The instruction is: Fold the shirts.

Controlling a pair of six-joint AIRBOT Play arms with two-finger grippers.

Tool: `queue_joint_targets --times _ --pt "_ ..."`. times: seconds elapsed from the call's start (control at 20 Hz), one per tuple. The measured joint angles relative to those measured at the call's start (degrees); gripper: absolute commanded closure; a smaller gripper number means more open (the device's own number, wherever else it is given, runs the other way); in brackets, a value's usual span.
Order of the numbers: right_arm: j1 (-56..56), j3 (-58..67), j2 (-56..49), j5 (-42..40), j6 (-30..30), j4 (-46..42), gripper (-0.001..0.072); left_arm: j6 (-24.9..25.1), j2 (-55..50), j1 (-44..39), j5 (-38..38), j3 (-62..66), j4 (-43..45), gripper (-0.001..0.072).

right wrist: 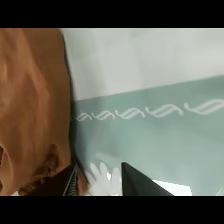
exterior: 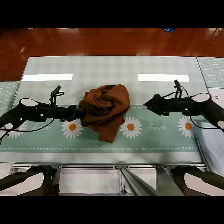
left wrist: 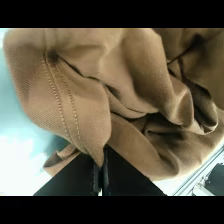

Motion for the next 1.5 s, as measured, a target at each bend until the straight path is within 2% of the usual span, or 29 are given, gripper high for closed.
queue_joint_targets --times 0.5,0.55,0.6,0.8,1.0,1.25,1.5 --pt "13.3 14.1 -16.3 -0.7 0.6 5.1 0.0371 0.5 -0.1 0.9 -1.2 0.2 0.2 0.0687" --pt "14.4 15.2 -17.3 -0.8 0.9 5.2 0.0504 0.5 -0.1 0.9 -1.2 0.2 0.2 0.0687" --pt "15.3 16.2 -18.1 -0.6 0.9 5.2 0.0683 0.5 -0.1 0.9 -1.2 0.2 0.2 0.0687" --pt "17.5 20.7 -17.9 3.4 -1.2 4.5 0.0689 0.5 0.9 1.8 -2.4 1.9 0.3 0.0687" --pt "16.0 30.0 -10.2 7.1 1.9 -4.6 0.0689 -0.5 5.6 4.8 -7.0 10.9 0.4 0.0687" --pt "13.9 54.0 0.5 13.7 8.5 -20.2 0.0689 -5.3 13.6 6.1 -9.9 35.5 0.1 0.0688" --pt "13.6 72.3 9.0 21.6 10.8 -26.6 0.0689 -9.9 17.8 6.1 -12.0 62.3 -0.1 0.0687"
